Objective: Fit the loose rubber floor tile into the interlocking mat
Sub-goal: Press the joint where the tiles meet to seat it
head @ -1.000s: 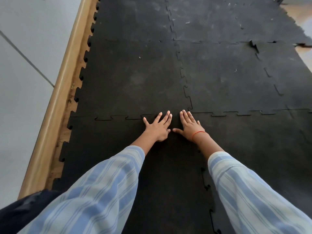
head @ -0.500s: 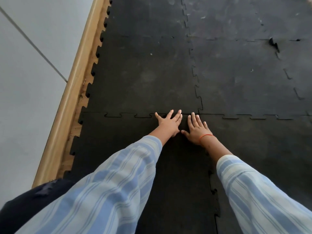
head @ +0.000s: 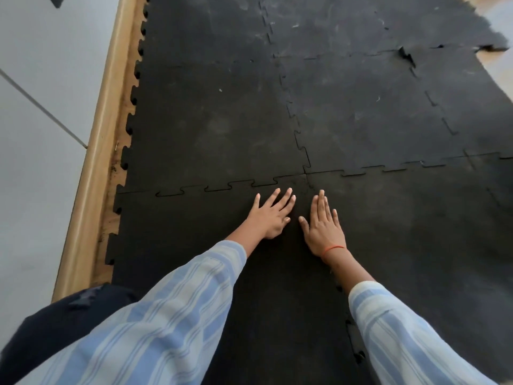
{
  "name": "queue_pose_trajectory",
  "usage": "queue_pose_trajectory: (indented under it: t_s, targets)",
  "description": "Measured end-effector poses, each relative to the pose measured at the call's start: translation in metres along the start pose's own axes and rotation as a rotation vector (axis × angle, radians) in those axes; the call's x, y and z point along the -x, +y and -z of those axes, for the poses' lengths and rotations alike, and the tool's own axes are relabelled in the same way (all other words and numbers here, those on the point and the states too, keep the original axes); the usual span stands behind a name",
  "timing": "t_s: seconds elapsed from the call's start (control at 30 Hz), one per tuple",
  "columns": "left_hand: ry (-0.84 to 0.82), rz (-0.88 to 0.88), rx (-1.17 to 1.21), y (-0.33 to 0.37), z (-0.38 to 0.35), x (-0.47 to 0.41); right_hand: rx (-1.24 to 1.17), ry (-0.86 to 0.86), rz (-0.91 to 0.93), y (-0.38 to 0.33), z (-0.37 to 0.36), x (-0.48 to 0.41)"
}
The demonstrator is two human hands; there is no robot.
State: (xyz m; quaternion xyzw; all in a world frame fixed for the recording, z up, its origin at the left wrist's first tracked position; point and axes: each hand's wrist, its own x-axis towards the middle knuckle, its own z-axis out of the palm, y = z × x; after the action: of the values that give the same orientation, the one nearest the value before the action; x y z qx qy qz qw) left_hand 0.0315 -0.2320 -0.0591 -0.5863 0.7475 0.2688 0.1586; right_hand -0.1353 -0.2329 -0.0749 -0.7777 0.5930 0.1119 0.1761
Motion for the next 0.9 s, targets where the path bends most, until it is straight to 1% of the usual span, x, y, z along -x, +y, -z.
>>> queue_pose_trajectory:
  t_s: [0.27, 0.47, 0.57, 0.67, 0.73, 0.83, 0.9]
  targets:
    - [-0.031, 0.025, -0.007, 0.005, 0.001, -0.007, -0.069, -0.025, 0.010, 0.008, -0.005, 0.002]
    - [-0.041, 0.069, -0.022, 0.011, 0.002, -0.012, -0.069, 0.007, 0.021, 0.012, -0.010, -0.003]
    - [-0.058, 0.087, -0.030, 0.017, 0.006, -0.011, -0.072, -0.051, 0.008, 0.014, -0.007, -0.009]
    - [-0.070, 0.087, -0.037, 0.018, 0.009, -0.011, -0.187, -0.119, 0.035, 0.024, 0.008, -0.018]
    - [-0.075, 0.084, -0.032, 0.017, 0.009, -0.012, -0.246, -0.133, 0.036, 0.028, 0.012, -0.014]
    - [-0.080, 0.082, -0.042, 0.018, 0.012, -0.013, -0.212, -0.100, -0.013, 0.027, -0.003, 0.019]
    - [-0.047, 0.013, -0.086, 0.023, 0.010, -0.013, -0.214, -0.022, -0.059, 0.026, -0.020, 0.047]
